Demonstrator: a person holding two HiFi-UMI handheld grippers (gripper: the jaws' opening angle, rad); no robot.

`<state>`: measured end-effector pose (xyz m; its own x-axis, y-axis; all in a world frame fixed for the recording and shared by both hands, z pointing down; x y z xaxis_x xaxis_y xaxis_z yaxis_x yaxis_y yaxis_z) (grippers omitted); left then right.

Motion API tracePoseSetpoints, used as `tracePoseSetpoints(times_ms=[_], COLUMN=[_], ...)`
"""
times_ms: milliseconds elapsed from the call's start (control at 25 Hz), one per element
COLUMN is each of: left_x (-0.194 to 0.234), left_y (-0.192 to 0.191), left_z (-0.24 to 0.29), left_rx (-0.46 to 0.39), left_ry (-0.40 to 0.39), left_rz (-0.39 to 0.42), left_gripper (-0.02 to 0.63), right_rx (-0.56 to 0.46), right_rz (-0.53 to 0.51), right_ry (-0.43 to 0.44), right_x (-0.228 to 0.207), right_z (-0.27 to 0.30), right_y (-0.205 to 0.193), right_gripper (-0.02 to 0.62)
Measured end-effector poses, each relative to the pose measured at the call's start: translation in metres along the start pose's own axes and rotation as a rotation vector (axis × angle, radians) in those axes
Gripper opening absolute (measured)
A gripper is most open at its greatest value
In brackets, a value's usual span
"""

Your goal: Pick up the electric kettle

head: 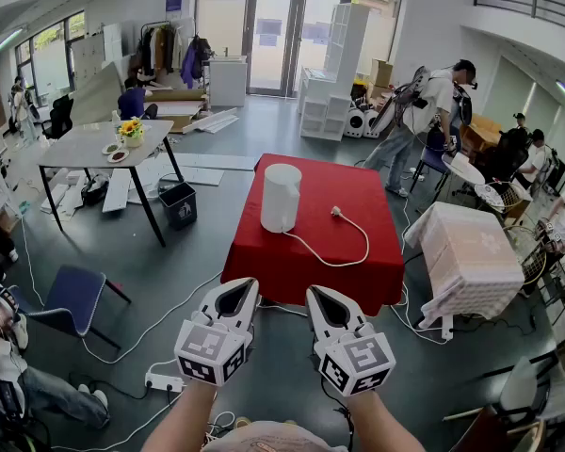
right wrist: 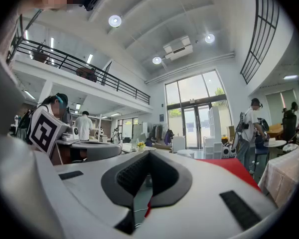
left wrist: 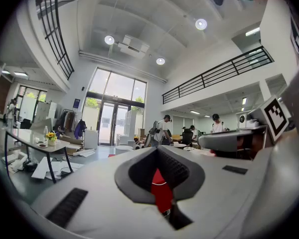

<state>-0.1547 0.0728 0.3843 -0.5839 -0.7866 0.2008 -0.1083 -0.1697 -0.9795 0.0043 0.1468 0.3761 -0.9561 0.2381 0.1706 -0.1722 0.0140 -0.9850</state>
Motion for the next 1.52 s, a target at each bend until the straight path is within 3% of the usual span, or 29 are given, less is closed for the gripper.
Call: tracePoseSetpoints(times_ms=[800,1520], left_x=[0.029,0.062], left_y=[-0.008,-0.008], left_z=[-0.003,0.047], left_rx=[0.028,0.035], left_ry=[-0.076,-0.099], left_rz=[0.009,0.017], left_gripper=[-0.008,-0.008], right_rx=[0.011,-0.004], right_rz=[0.0,0.016], right_ry=[-0.08,-0.105], right_x=[0.014,-0.02], right_z=[0.006,0.054], right_y=[-0.004,-0.02], right_gripper=[0.006,0.006])
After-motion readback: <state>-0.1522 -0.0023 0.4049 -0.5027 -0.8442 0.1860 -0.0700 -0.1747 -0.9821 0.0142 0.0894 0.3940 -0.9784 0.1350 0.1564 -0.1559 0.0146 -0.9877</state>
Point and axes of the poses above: the fingertips, and each gripper's own axes: z forward along the fingers, x to its left, y out of its top, the point moved 7 cm from there along -z, backward along the fingers, and after that the axes turned 11 degrees about -z, right-handed, at the moved point
